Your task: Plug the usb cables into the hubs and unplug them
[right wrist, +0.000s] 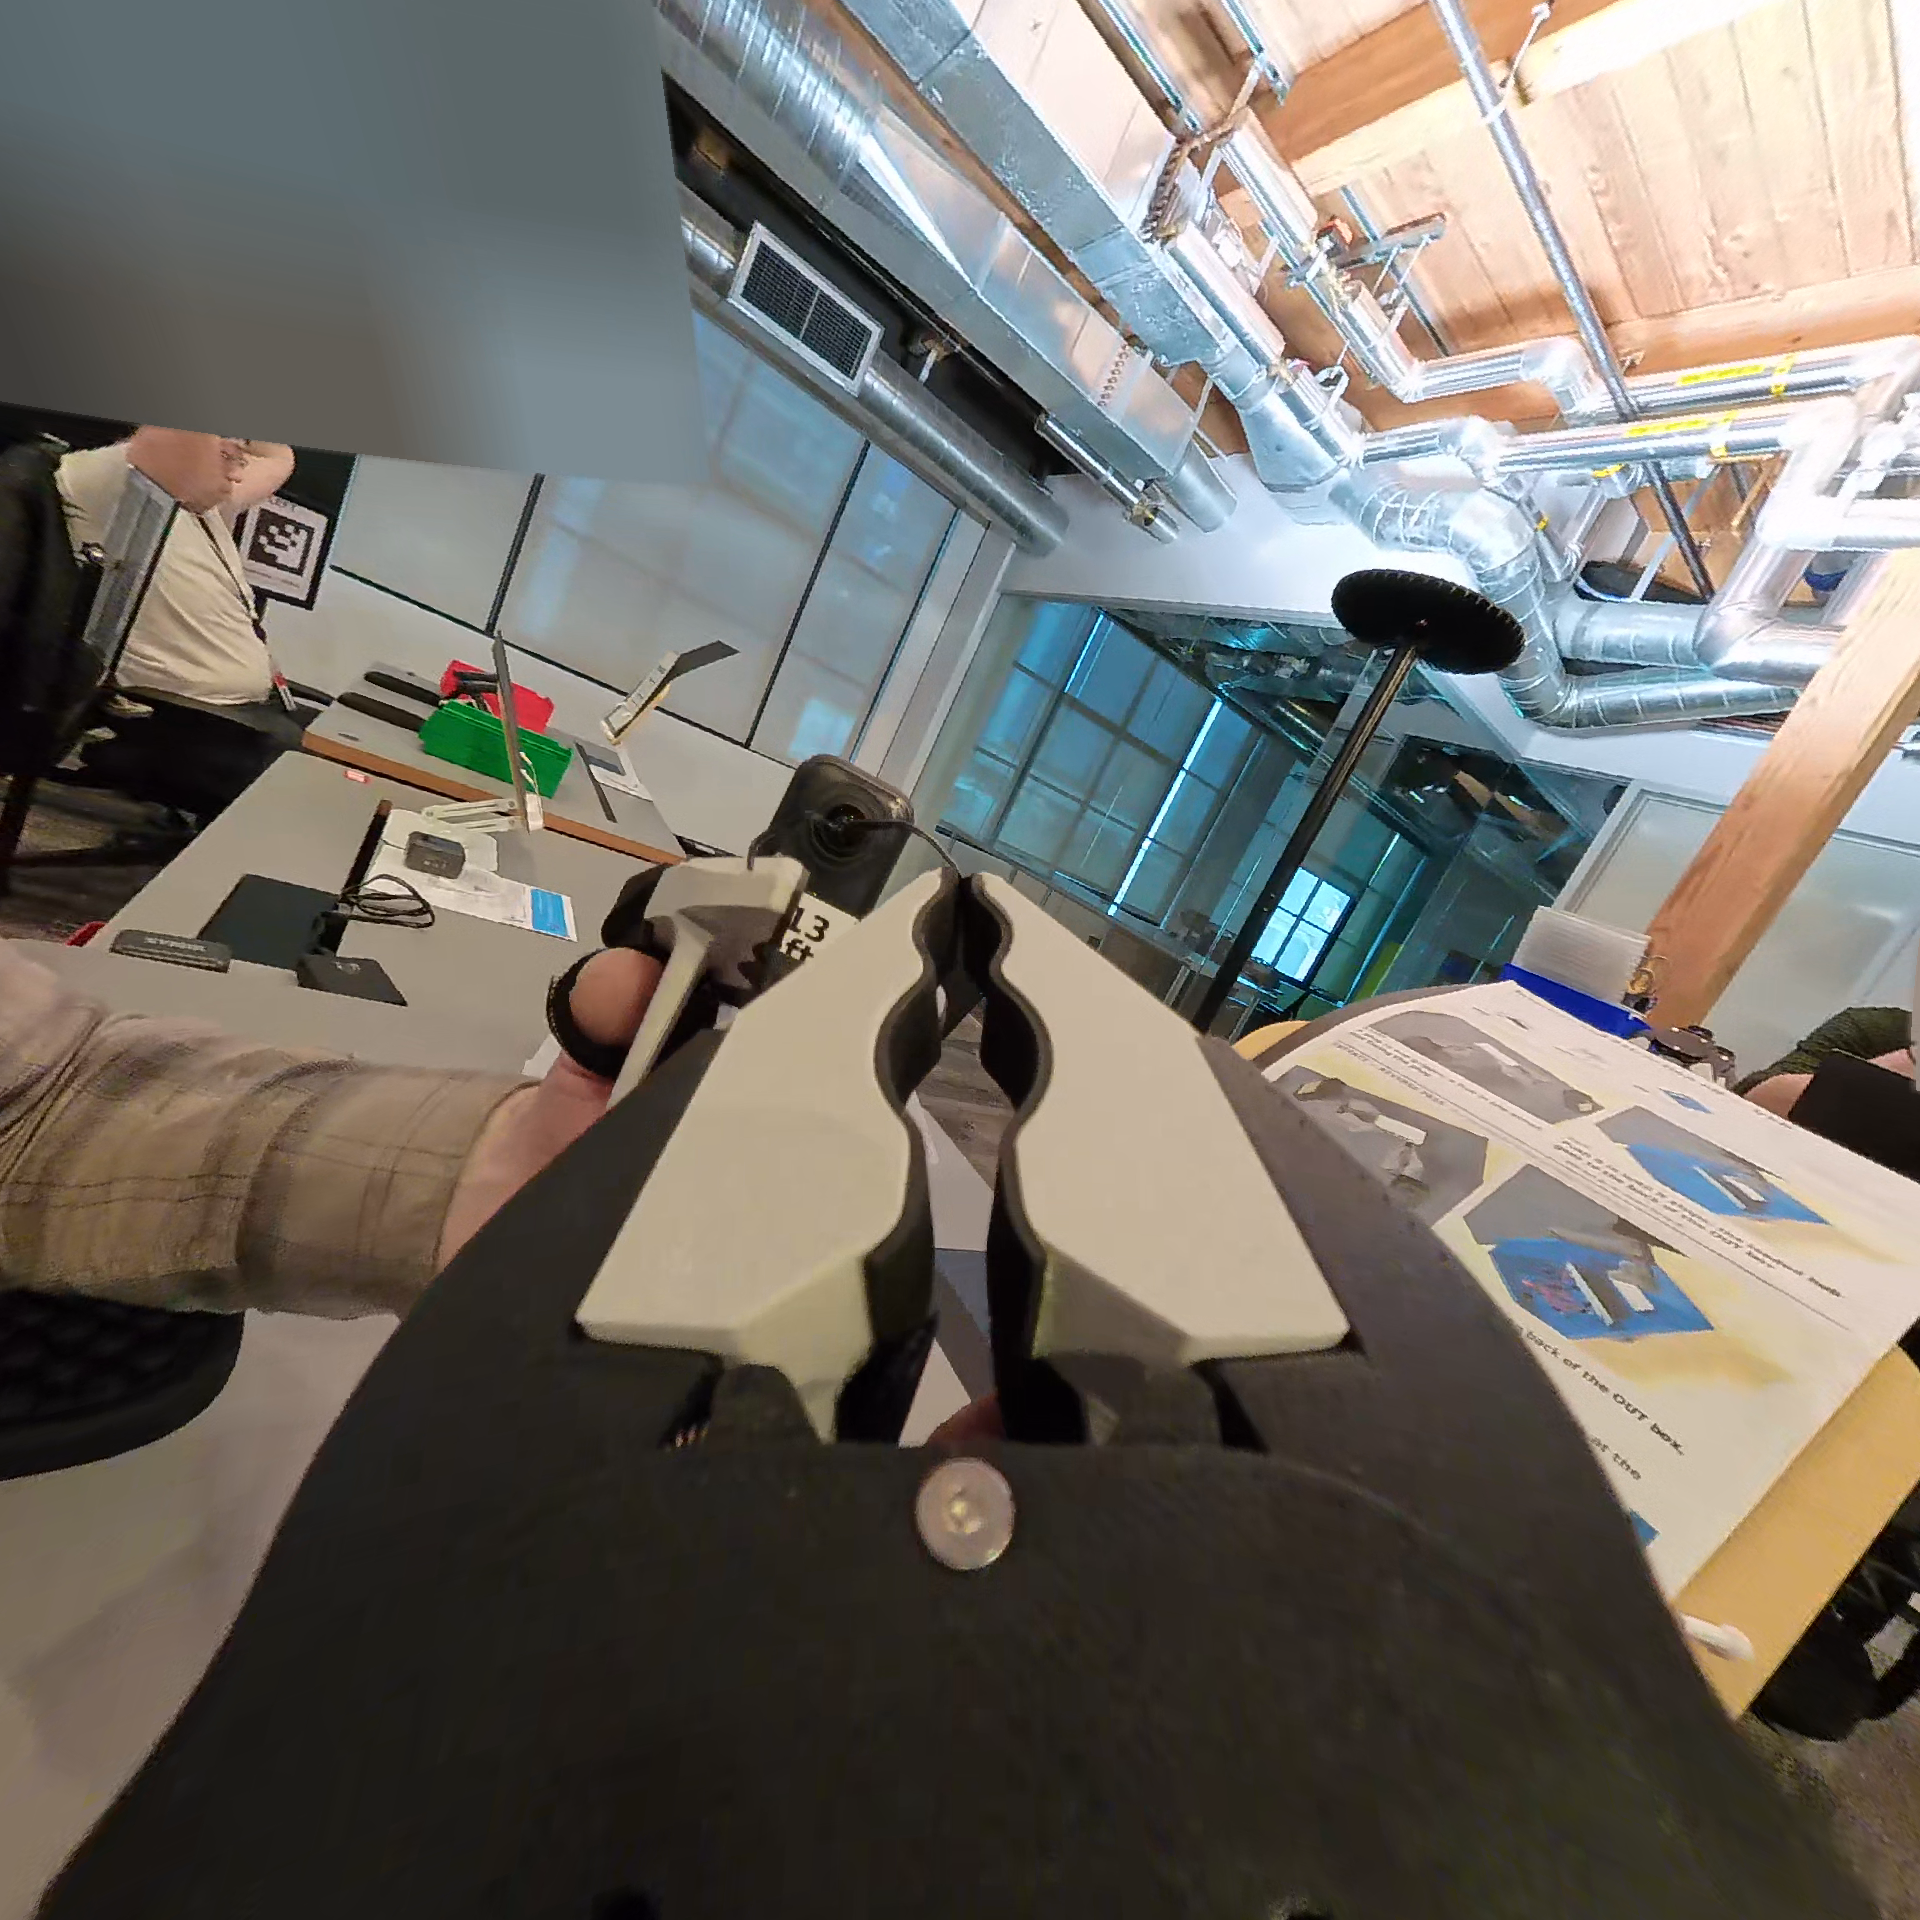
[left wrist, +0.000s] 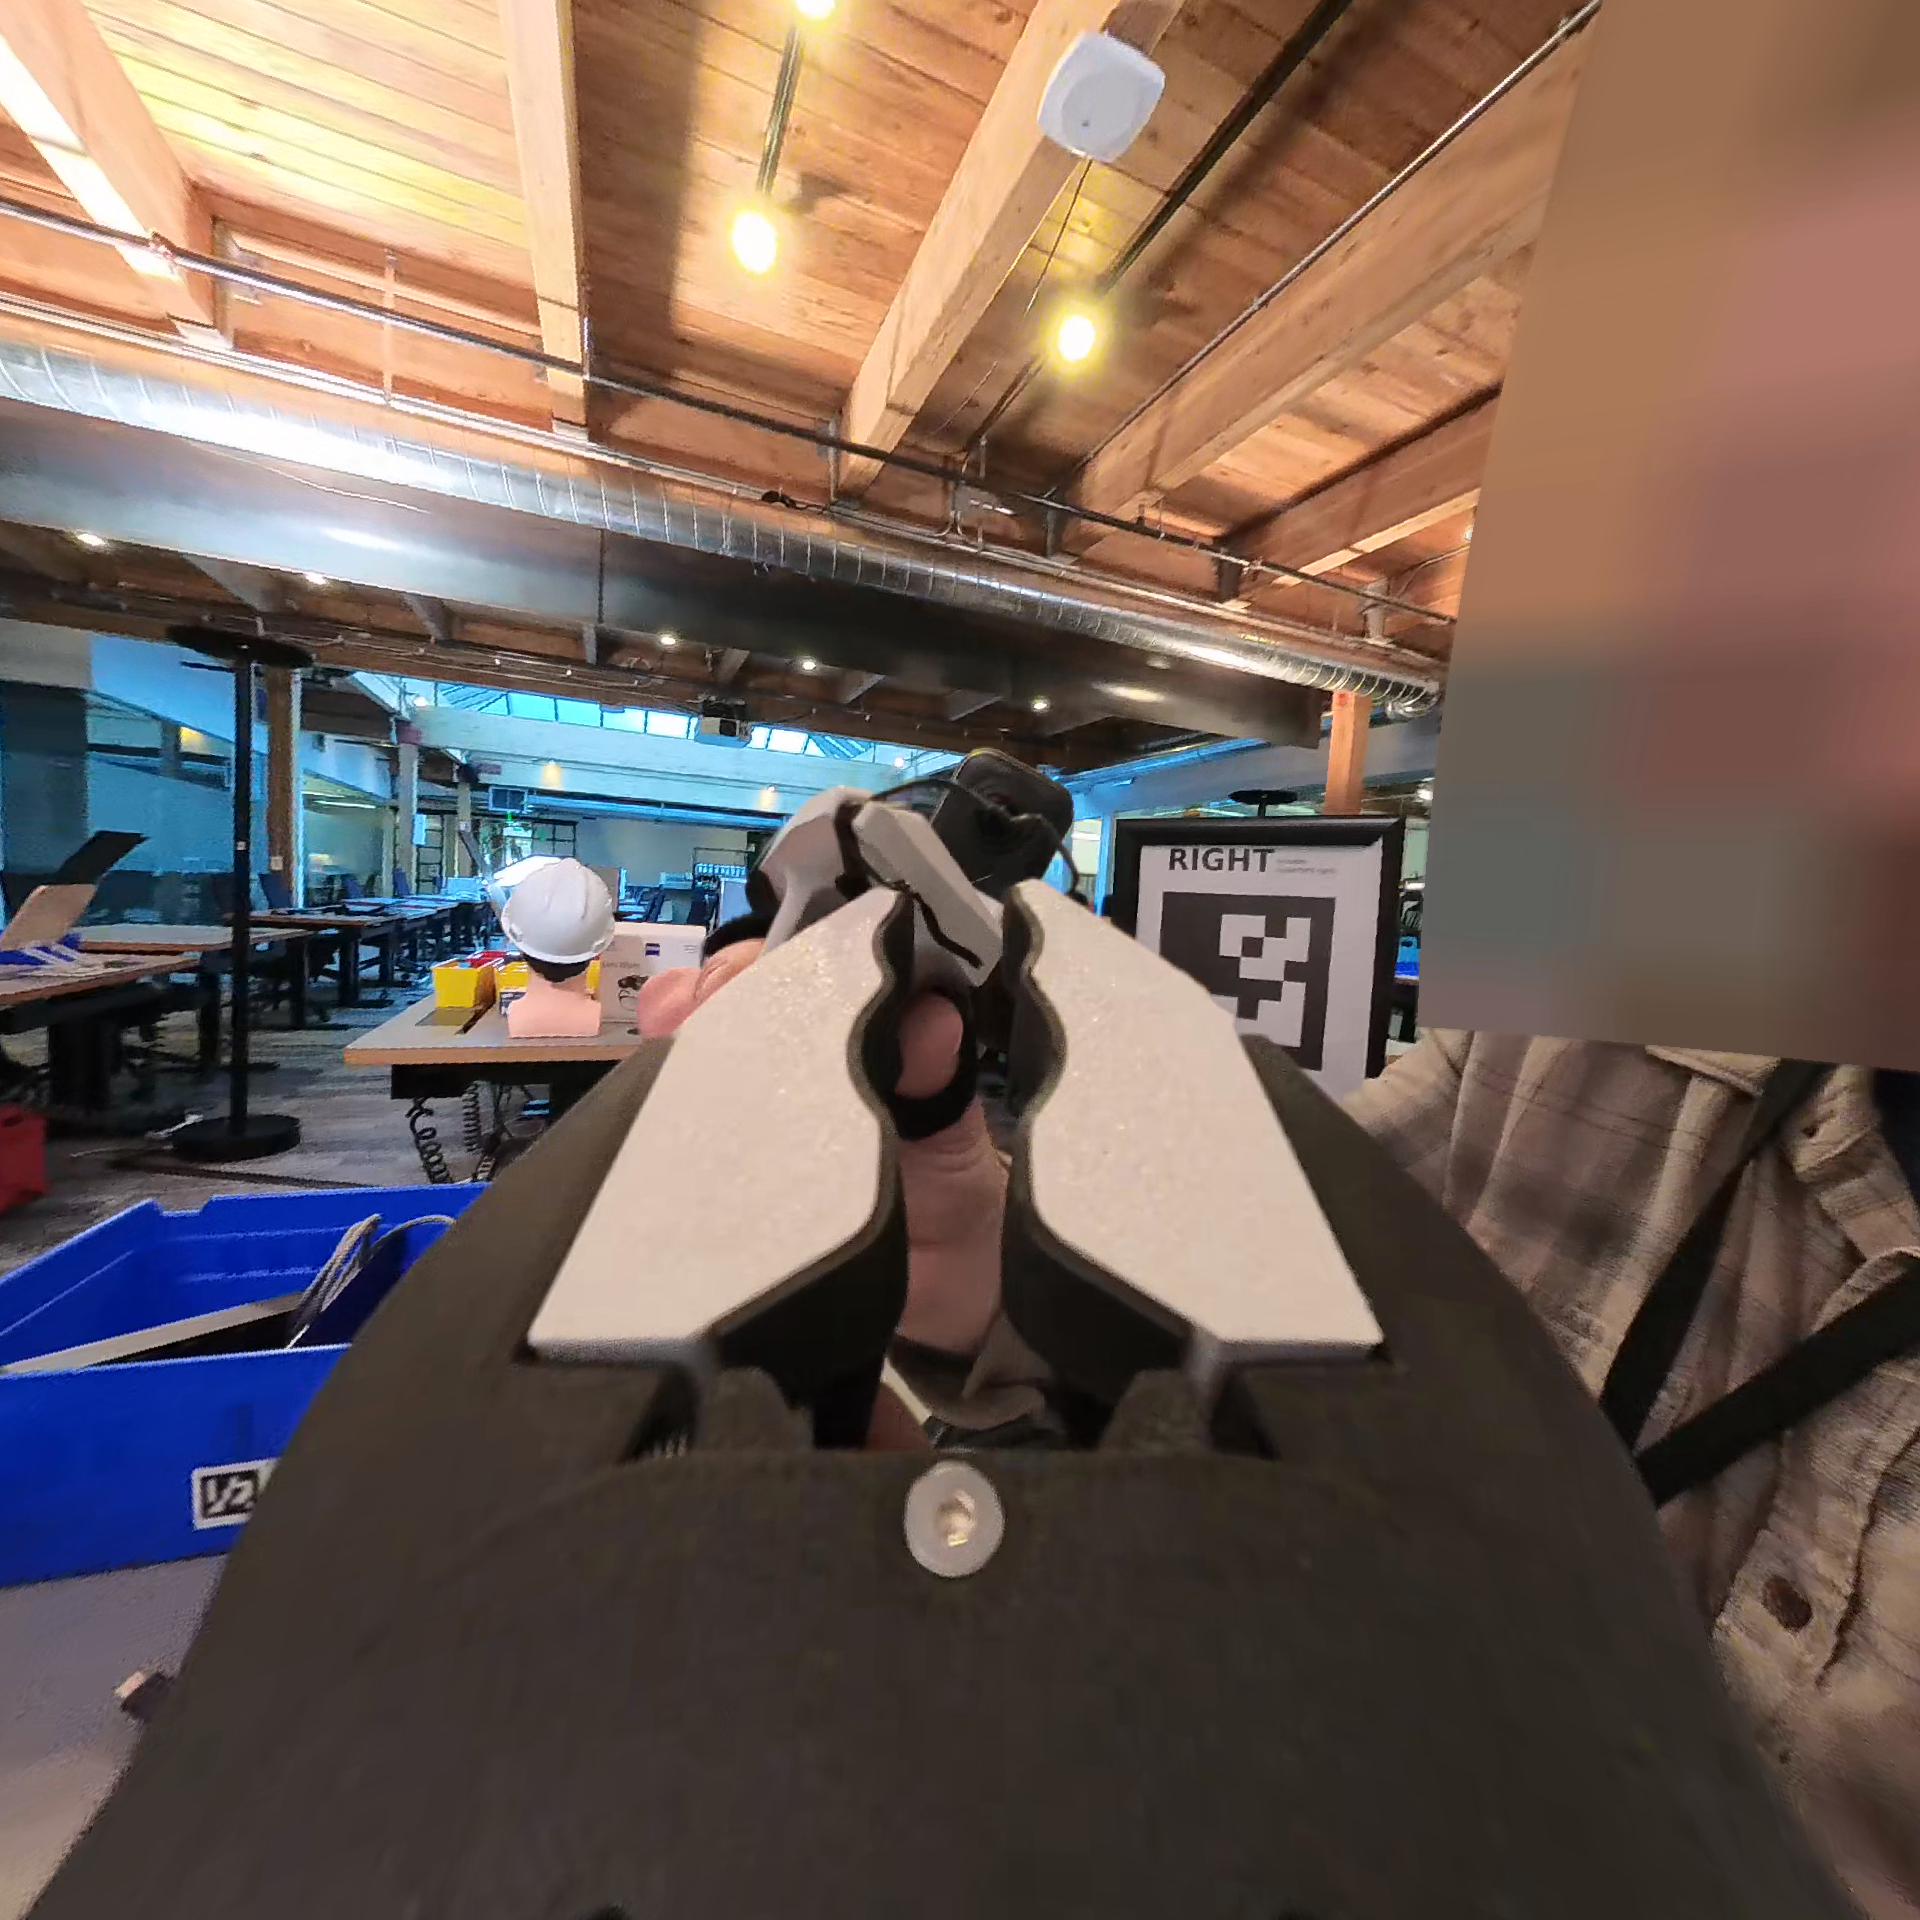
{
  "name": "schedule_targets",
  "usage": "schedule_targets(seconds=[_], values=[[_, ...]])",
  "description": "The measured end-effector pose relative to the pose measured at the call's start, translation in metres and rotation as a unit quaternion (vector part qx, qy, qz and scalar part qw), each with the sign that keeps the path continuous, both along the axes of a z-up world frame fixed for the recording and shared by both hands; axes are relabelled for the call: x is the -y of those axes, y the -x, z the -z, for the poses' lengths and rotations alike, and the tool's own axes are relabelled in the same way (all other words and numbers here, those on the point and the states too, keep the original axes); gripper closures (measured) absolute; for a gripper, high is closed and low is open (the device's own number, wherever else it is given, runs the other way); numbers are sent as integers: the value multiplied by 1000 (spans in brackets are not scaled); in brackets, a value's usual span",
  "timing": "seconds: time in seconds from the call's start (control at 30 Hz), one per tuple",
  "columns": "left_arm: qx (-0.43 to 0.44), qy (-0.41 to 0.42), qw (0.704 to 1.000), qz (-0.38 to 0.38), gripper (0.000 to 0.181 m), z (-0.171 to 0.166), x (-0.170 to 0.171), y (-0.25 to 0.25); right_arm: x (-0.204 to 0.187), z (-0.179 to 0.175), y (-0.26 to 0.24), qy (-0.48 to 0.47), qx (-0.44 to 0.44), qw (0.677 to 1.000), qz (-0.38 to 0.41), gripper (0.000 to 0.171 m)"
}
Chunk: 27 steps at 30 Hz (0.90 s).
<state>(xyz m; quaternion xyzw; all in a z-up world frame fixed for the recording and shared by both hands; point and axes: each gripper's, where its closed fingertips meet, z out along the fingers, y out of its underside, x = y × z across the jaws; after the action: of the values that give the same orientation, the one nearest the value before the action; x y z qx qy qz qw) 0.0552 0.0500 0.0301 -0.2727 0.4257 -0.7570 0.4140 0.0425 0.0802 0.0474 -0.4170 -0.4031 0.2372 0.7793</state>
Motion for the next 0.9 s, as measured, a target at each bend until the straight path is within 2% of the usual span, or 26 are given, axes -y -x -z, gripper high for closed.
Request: schedule_targets(seconds=[0.1, 0.27, 0.43, 0.5, 0.67, 0.73, 0.77, 0.83, 0.9], values=[[-9, 9, 1000, 1, 179, 3, -3, -3, 1, 1, 1, -4, 9, 1000, 2, 171], [-59, -23, 998, -9, 181, 11, -2, -9, 4, 5, 1, -15, 35, 999, 7, 171], [-156, -81, 984, -23, 181, 28, -1, -13, 10, 17, 2, -48, 138, 989, 35, 171], [-180, -85, 980, -8, 180, 33, 2, -12, 13, 21, 2, -59, 181, 981, 39, 171], [-216, -119, 968, -43, 179, 45, -4, -16, 8, 33, 2, -72, 251, 962, 79, 171], [-249, -152, 955, -57, 155, 55, -8, -12, 7, 32, -2, -71, 246, 962, 90, 171], [-266, -173, 944, -95, 146, 59, -19, -11, 8, 32, -4, -71, 249, 961, 95, 171], [-288, -216, 919, -162, 141, 64, -39, -5, 7, 34, -10, -74, 265, 955, 112, 171], [-326, -239, 899, -166, 136, 72, -44, 4, 8, 38, -14, -71, 273, 952, 119, 171]])
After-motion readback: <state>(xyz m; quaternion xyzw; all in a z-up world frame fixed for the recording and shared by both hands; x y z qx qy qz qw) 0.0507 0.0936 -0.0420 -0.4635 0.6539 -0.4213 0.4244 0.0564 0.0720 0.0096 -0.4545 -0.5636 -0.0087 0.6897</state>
